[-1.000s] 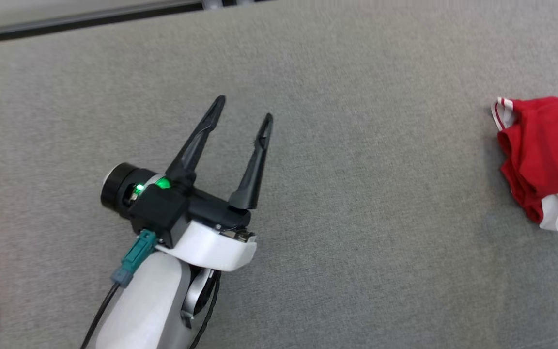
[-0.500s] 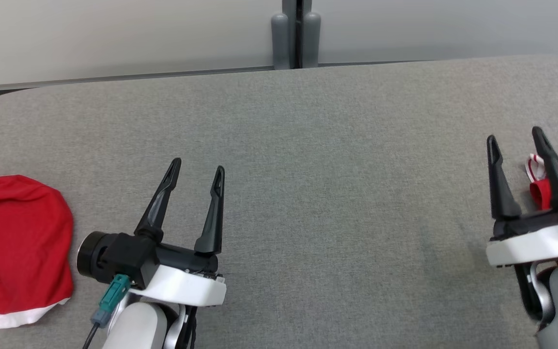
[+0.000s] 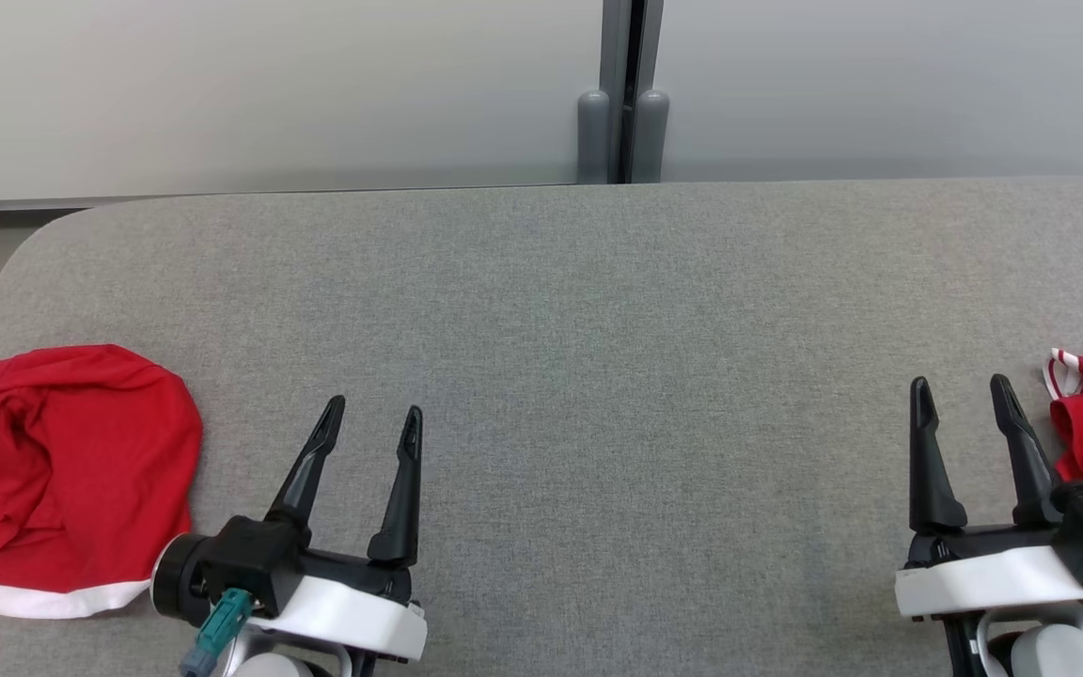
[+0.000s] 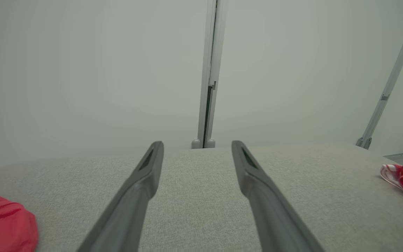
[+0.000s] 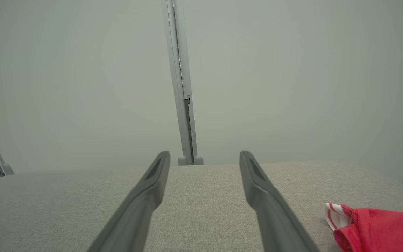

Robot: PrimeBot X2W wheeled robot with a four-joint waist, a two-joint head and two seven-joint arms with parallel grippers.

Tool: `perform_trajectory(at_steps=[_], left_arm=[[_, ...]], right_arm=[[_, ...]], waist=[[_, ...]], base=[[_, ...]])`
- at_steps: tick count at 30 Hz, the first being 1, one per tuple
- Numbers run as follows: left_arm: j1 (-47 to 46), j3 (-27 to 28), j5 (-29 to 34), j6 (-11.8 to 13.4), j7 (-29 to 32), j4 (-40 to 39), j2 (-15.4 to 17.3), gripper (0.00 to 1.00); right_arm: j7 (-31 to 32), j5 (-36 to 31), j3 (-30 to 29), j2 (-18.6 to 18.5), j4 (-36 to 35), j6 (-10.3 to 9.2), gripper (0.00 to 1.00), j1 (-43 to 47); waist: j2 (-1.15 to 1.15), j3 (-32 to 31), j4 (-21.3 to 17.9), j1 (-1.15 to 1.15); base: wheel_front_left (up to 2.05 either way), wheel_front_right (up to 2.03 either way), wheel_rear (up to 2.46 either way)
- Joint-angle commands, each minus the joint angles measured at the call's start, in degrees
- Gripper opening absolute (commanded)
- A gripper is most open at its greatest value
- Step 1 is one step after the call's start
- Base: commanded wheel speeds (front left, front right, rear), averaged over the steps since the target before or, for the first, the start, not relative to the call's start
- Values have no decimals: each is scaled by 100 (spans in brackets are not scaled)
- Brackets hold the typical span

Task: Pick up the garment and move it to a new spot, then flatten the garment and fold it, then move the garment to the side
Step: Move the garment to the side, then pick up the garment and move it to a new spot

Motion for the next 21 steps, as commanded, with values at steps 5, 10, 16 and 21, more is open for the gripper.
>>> perform_trajectory(at_steps=[5, 10, 16, 21], left_arm=[[94, 122, -94, -23, 0, 85, 17, 100], [137, 160, -92, -33, 0, 99, 18, 100], [67, 132, -138, -18, 0, 97, 18, 100], [26, 116, -164, -15, 0, 106, 18, 100]], right_arm=[[-6, 29, 47, 17, 65, -12, 100, 80], [-5, 79, 78, 22, 111, -12, 100, 105], [-5, 102, 126, 22, 128, -12, 100, 62], [-5, 109, 123, 22, 144, -12, 100, 14]], waist=[[0, -59, -9, 0], [0, -63, -13, 0], [0, -7, -22, 0], [0, 20, -43, 0]], base=[[0, 0, 0], [0, 0, 0], [0, 0, 0], [0, 0, 0]])
